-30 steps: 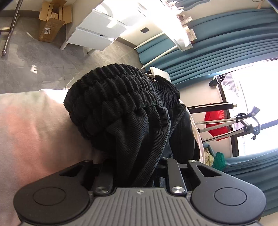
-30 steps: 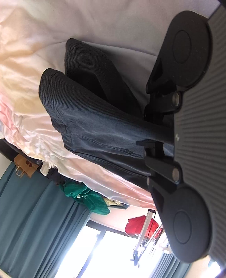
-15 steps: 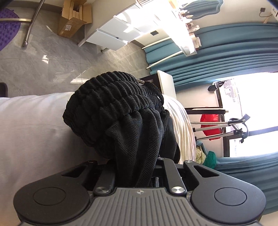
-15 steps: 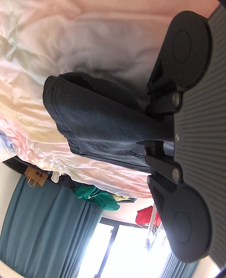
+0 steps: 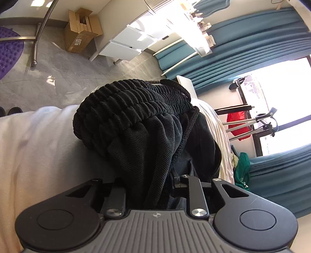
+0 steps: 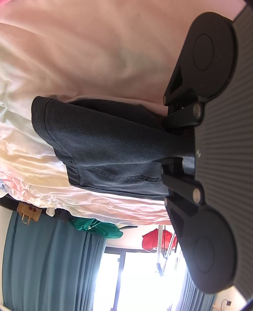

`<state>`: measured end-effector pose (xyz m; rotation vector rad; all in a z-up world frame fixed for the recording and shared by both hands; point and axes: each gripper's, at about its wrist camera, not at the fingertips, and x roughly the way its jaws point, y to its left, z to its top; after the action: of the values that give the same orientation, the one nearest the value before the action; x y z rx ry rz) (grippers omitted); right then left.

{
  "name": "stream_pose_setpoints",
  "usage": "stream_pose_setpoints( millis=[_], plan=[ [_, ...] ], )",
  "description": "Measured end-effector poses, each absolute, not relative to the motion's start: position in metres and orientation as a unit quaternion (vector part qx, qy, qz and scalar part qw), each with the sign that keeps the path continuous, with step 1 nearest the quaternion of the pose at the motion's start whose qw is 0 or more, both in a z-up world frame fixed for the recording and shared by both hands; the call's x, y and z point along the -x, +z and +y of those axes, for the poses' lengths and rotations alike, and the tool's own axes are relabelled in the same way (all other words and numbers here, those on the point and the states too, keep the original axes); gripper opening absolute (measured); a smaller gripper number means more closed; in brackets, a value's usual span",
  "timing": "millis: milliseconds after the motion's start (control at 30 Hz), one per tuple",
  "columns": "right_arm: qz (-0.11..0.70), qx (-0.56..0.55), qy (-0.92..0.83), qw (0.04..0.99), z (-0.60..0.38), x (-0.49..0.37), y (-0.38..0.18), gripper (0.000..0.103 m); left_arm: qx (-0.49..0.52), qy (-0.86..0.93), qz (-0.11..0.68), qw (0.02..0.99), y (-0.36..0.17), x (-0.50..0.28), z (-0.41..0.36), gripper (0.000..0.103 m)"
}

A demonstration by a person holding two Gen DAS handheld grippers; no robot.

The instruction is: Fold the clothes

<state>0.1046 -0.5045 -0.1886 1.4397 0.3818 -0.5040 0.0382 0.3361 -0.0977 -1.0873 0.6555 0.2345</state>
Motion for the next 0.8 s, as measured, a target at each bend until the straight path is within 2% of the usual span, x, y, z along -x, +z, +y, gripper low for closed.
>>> stream_pose_setpoints(
  millis=[33, 100, 200, 333, 467, 667, 800],
  plan=[
    [0.17, -0.65, -0.226, 0.706, -0.504, -0.105, -0.189, 0.012, 0.492, 0.108, 0.313, 0.805, -0.092, -0.036, 0.332, 0.034],
    [0.163, -0.66, -0.222, 0.699, -0.504, -0.103, -0.193, 0.014, 0.46, 0.108, 0.319, 0.821, -0.078, -0.026, 0.323, 0.052],
    [0.151, -0.682, -0.215, 0.683, -0.507, -0.101, -0.199, 0.016, 0.401, 0.102, 0.319, 0.853, -0.053, -0.008, 0.305, 0.068],
    [0.144, -0.696, -0.207, 0.673, -0.512, -0.104, -0.204, 0.025, 0.324, 0.101, 0.308, 0.889, -0.022, 0.009, 0.275, 0.073],
    [0.142, -0.689, -0.204, 0.681, -0.515, -0.111, -0.199, 0.041, 0.273, 0.085, 0.283, 0.916, 0.003, 0.011, 0.237, 0.077],
    [0.115, -0.724, -0.192, 0.653, -0.518, -0.103, -0.204, 0.051, 0.215, 0.01, 0.267, 0.939, 0.009, -0.029, 0.158, 0.077],
    [0.112, -0.75, -0.194, 0.622, -0.519, -0.092, -0.211, 0.053, 0.18, -0.027, 0.258, 0.949, -0.002, -0.071, 0.106, 0.077]
  ],
)
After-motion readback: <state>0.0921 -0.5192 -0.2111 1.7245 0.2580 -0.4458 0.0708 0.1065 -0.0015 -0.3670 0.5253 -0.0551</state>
